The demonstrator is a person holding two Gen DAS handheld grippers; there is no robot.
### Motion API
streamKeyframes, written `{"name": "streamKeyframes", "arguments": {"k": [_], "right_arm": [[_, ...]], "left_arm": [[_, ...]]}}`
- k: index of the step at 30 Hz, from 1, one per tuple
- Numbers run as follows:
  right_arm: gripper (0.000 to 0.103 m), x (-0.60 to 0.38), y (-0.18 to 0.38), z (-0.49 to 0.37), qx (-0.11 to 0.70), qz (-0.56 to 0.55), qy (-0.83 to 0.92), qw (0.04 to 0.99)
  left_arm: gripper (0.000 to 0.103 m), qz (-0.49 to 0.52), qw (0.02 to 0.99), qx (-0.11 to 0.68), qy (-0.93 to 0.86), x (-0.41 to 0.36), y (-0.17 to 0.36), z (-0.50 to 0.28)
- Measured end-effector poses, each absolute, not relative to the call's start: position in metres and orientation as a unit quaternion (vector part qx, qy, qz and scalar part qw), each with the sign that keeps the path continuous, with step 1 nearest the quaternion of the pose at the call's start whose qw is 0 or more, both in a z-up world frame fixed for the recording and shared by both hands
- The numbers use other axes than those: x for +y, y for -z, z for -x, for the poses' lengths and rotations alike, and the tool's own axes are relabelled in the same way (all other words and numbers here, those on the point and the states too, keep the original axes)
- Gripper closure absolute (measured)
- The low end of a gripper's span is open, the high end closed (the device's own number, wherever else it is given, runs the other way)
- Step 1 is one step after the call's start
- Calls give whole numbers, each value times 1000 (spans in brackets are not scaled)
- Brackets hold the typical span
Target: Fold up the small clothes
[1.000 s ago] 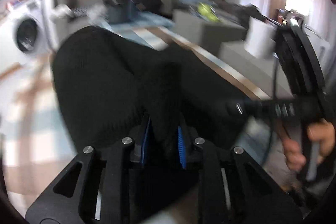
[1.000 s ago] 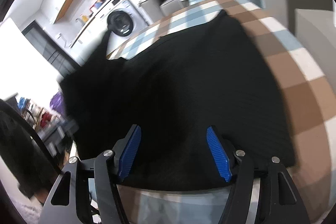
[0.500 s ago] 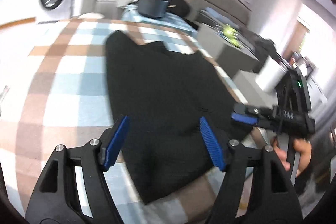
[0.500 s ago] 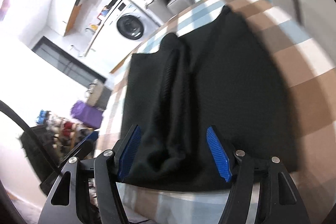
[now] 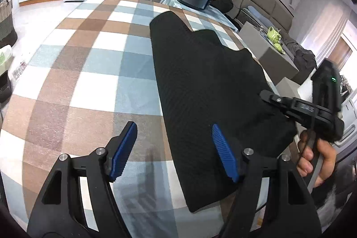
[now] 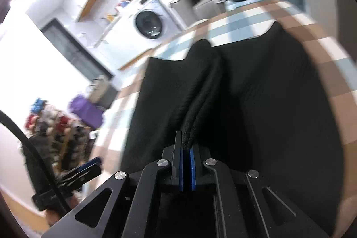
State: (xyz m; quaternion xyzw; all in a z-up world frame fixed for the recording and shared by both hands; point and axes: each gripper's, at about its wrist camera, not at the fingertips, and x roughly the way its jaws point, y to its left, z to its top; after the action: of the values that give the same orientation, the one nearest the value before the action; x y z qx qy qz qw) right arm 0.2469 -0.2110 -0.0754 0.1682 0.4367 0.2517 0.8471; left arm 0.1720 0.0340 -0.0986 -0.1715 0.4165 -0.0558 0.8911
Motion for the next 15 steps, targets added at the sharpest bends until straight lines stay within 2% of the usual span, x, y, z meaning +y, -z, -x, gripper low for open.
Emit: {"name": "streamKeyframes", "arguments": {"k": [2,5,7,10,15], "right_arm": [[97,-216,91,-254,476,-166,-216,836],[88,-225,107,-246,512,-190,-211,811],[58,-230,102,-227,502,-203,-237,807],[56,-230,96,-196,494,-189,-265,806],[56,-217,100,-167,528,-115,-272,796]], "left_arm": [[35,162,889,425,61,17,104,-181],[35,133,887,436,70,1,109,-184],[35,118,887,439,84,-10,111,-183],[35,105,881,450,99,-24,116,-180],[35,85,877,461,107,-36,122,-176]]}}
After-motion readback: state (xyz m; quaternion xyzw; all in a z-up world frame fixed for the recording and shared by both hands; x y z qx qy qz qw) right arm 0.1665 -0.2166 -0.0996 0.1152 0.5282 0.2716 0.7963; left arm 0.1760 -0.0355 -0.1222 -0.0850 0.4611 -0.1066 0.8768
